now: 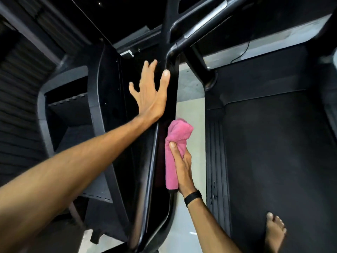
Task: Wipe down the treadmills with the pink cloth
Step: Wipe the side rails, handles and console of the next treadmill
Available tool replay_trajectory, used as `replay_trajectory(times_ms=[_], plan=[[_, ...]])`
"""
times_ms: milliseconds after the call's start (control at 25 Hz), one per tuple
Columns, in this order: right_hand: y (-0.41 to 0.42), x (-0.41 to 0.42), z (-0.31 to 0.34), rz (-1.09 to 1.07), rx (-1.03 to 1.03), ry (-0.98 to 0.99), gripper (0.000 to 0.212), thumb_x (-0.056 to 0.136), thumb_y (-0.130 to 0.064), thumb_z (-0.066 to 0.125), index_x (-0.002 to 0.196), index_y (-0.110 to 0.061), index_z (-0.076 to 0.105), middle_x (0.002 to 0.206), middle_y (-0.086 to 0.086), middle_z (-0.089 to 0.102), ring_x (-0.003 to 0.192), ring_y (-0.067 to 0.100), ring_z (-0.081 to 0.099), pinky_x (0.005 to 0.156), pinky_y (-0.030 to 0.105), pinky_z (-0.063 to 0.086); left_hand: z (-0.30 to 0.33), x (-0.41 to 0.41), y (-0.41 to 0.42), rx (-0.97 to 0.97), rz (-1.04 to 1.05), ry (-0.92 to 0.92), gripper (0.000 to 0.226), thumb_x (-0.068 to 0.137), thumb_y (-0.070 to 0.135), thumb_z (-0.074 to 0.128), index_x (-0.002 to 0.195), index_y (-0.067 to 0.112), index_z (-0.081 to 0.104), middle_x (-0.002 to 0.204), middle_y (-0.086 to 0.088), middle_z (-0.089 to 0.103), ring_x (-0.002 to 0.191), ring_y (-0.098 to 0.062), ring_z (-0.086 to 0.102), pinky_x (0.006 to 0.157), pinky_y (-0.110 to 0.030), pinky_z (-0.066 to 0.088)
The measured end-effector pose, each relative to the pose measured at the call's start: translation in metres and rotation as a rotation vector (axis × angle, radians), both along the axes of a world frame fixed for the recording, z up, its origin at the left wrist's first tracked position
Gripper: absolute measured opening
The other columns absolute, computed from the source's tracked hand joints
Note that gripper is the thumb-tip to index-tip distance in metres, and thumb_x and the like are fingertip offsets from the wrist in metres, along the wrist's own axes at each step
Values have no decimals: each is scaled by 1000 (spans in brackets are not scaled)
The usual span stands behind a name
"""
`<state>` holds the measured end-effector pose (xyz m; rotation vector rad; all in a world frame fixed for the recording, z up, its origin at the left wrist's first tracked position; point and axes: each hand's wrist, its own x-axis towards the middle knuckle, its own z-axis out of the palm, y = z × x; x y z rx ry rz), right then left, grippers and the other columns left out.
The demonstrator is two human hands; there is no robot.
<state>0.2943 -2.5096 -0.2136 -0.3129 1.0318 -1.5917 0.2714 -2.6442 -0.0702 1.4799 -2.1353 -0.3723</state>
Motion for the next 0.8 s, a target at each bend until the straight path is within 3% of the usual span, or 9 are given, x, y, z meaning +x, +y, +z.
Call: replay_trajectory(times_ms=[120,240,400,520,600,680,800], plan=[[40,20,3,-9,41,-7,78,75,-70,69,132,-16,61,115,6,71,107,25,66,103,48,49,-10,47,75,36,-94,5,68,94,63,24,154,32,29,164,10,19,148,4,14,120,-48,-11],[91,45,6,-35,29,27,80,81,-64,69,140,-12,53,126,16,66,116,34,63,105,58,46,-15,87,138,84,-119,91,65,96,59,21,156,32,24,164,13,17,148,4,13,120,-40,-13],[143,73,31,-111,-19,186,89,82,-70,62,140,-4,51,133,13,62,124,27,60,107,53,44,-17,100,154,139,-65,251,64,96,58,19,154,32,24,162,13,23,145,8,17,121,-38,-11],[144,75,59,-122,-45,510,92,85,-73,55,149,-7,42,151,9,47,140,21,45,113,50,40,-14,106,147,224,10,452,55,96,55,23,148,40,30,156,19,32,139,17,21,123,-40,-4],[115,51,80,-16,-137,927,87,87,-69,53,158,-28,24,165,7,22,153,23,19,124,47,21,-13,121,133,281,138,653,53,93,57,29,143,43,36,153,19,36,143,4,28,124,-44,10],[50,19,97,135,-82,1315,78,88,-59,52,154,-50,11,169,2,-5,155,28,-5,126,47,3,-9,146,115,332,359,779,70,85,67,33,146,33,44,153,9,43,142,-9,35,123,-45,18],[-49,-25,123,292,83,1471,67,86,-34,59,150,-41,40,169,2,-5,152,41,-12,120,65,5,-2,175,108,339,396,620,77,84,73,22,149,36,39,154,11,42,144,-6,32,124,-47,10]])
